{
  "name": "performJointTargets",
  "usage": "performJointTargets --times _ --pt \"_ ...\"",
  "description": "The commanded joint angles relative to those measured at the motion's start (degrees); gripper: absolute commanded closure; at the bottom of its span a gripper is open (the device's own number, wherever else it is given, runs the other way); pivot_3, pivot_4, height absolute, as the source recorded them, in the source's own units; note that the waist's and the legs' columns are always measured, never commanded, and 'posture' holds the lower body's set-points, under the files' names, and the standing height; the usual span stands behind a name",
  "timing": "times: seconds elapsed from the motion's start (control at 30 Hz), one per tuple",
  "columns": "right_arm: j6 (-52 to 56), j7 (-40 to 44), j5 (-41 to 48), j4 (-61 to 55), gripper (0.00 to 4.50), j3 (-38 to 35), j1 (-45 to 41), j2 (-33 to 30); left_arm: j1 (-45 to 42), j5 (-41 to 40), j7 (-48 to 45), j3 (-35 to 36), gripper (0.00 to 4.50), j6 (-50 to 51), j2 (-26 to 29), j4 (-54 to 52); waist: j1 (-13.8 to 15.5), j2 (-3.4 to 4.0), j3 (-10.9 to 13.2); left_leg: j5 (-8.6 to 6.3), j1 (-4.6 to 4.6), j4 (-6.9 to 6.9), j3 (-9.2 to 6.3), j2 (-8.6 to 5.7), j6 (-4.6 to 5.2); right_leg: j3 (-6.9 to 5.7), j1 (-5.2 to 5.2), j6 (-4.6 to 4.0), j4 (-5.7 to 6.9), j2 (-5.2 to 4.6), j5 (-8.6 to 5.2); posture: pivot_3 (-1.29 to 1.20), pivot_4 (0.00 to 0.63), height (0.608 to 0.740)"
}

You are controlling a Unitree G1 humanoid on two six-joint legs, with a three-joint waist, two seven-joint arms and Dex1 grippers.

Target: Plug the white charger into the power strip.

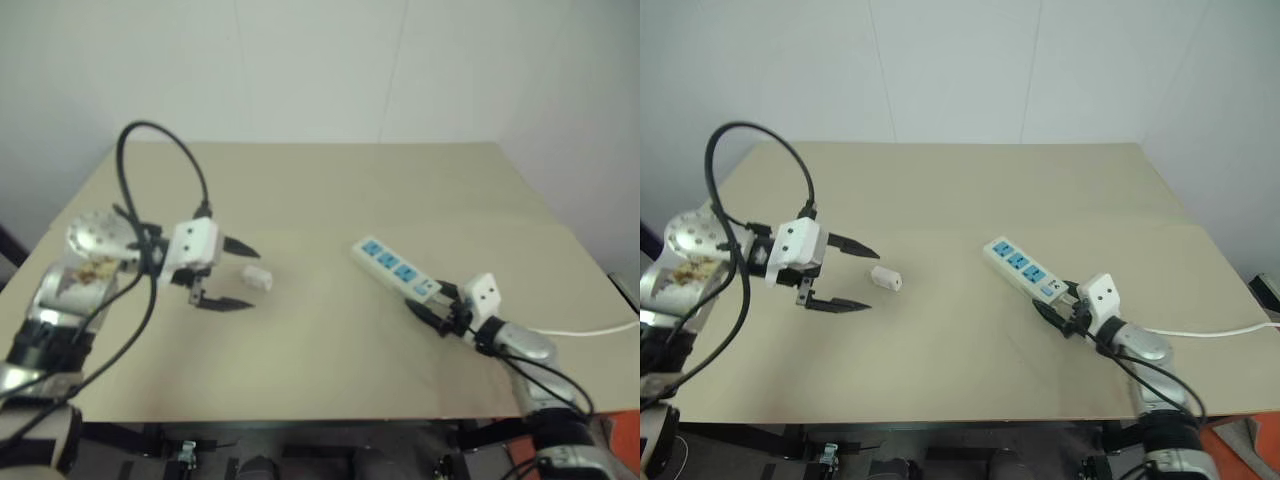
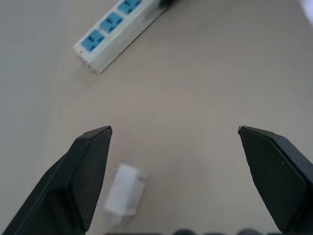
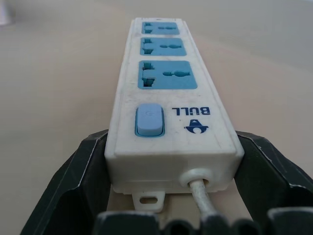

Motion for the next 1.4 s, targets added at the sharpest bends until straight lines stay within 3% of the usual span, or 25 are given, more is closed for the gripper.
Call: performJointTargets --times 0.03,0.13,0.27,0.53,0.9,1.4 --pt "-1.2 12.9 2.2 0.3 1.10 2.1 0.4 -3.8 -11.7 9.6 -1.3 -7.0 0.00 -4.0 -3.6 11.8 0.1 0.00 0.0 0.01 -0.01 0.01 -0.02 -0.01 0.01 -0.01 0.00 0.01 0.04 0.01 0.00 0.00 0.150 0.740" --pt "-1.8 18.3 2.2 0.8 1.10 3.4 0.6 -5.4 -21.7 15.3 -3.3 -12.0 0.00 -8.8 -8.4 23.6 0.1 0.00 0.0 0.01 -0.04 0.08 -0.03 -0.01 0.01 -0.01 0.00 0.06 0.03 0.03 -0.03 0.00 0.150 0.740" --pt "-2.5 17.4 0.5 2.3 1.10 4.2 -0.2 -4.6 -30.7 23.6 -4.2 -18.6 0.00 -11.1 -15.2 37.3 -0.2 -0.01 0.0 -0.01 -0.08 0.07 0.00 -0.03 0.04 0.07 -0.02 0.04 0.00 0.03 -0.02 0.00 0.150 0.740" --pt "-2.2 13.8 -1.7 1.9 1.10 5.1 0.8 -2.8 -36.2 32.9 -0.8 -23.9 0.00 -18.8 -24.2 52.7 -1.3 -0.10 0.1 -0.02 -0.07 0.09 -0.04 -0.03 0.05 0.10 -0.03 0.12 0.06 0.04 -0.01 0.00 0.150 0.740" --pt "-2.0 10.9 -2.7 0.4 1.10 6.3 1.6 -1.5 -36.8 40.0 0.2 -26.5 0.00 -24.1 -28.9 59.2 -1.5 -0.15 0.1 -0.02 -0.03 0.09 -0.06 -0.03 0.05 0.14 0.00 0.16 0.10 0.08 -0.01 0.00 0.150 0.740" --pt "-2.6 8.6 -4.4 0.5 1.10 6.8 1.8 -0.3 -35.3 46.9 2.9 -29.2 0.00 -25.9 -29.1 61.1 -1.8 -0.24 0.0 -0.02 0.03 0.09 -0.06 -0.03 0.05 0.19 0.03 0.16 0.13 0.11 0.00 0.00 0.150 0.740"
